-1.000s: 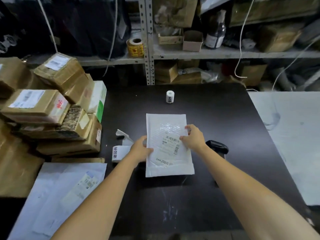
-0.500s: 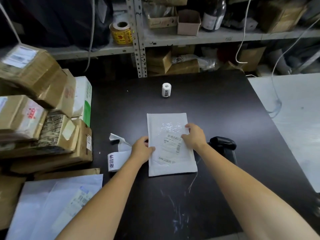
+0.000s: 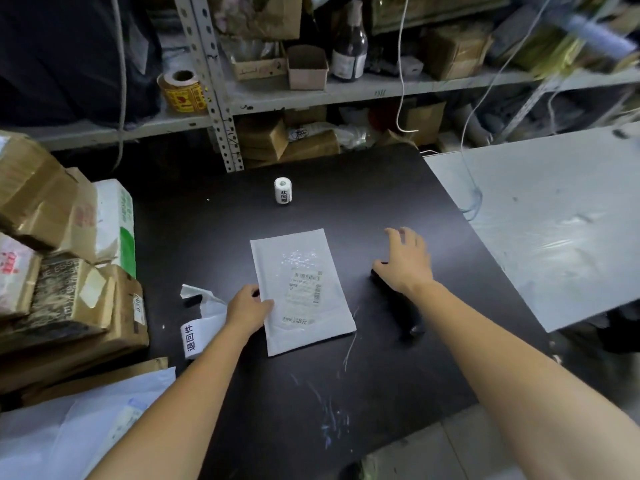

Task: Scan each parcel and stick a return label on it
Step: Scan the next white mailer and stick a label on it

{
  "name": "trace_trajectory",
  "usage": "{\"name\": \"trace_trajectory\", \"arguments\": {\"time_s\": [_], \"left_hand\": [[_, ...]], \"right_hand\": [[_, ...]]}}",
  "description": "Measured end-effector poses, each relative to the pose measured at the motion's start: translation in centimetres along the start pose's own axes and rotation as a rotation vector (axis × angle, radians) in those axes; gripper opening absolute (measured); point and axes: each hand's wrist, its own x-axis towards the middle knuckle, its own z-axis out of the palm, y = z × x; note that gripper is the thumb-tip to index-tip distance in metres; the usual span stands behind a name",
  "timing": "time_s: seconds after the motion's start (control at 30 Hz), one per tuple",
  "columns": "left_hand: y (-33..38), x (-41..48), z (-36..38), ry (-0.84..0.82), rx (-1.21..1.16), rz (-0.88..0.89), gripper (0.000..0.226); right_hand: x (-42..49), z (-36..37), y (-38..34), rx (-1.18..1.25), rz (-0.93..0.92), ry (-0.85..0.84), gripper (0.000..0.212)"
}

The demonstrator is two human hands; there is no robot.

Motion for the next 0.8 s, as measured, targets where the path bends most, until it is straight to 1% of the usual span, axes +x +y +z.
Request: {"name": "trace_trajectory", "arguments": {"time_s": [0.07,0.1,0.13,0.17,0.23,0.27,0.33,0.47,0.57,0.67,0.8], "left_hand": [[-0.2,-0.3,0.0,-0.009,0.013,0.008,0.043],[-0.3,-0.4,0.0,-0.01,0.025,0.011,0.043],[-0.3,-0.6,0.0,-0.011,0.036,0.013,0.043],[-0.3,-0.7,-0.1,-0.011,0.046,0.014,0.043],[-0.4,-1.0,-0.1,-0.012,0.065,0.012,0.043],[-0.4,-1.1,-0.2,-0.015,0.07,0.008,0.044],[-0.5,-1.3,-0.2,-0.018,0.054,0.0,0.044],[-0.8,-1.2,0.2,-0.024,-0.057,-0.024,0.032],[-0.6,-1.6,0.6,-0.043,-0.185,-0.043,0.023],[-0.1,-1.9,0.8,-0.039,-0.235,-0.041,0.023],[0.6,-2.3,1.2,-0.067,-0.305,-0.053,0.03]], "right_hand": [[-1.5,1.0,2.2,0.02,0.153,-0.114,0.092],[-2.1,1.6,3.2,0.061,0.218,-0.166,0.097],[-2.6,2.4,4.0,0.109,0.268,-0.206,0.095],[-3.0,3.1,4.6,0.144,0.304,-0.226,0.087],[-3.6,4.1,5.0,0.159,0.342,-0.206,0.065],[-3.8,4.4,4.9,0.163,0.355,-0.185,0.059],[-3.9,4.7,4.2,0.208,0.377,-0.167,0.056],[-3.8,4.8,2.3,0.297,0.359,-0.192,0.051],[-3.7,4.2,0.8,0.436,0.314,-0.163,0.053],[-3.4,3.3,-0.9,0.568,0.24,-0.199,0.049],[-2.9,2.5,-3.2,0.712,0.19,-0.311,0.034]]}}
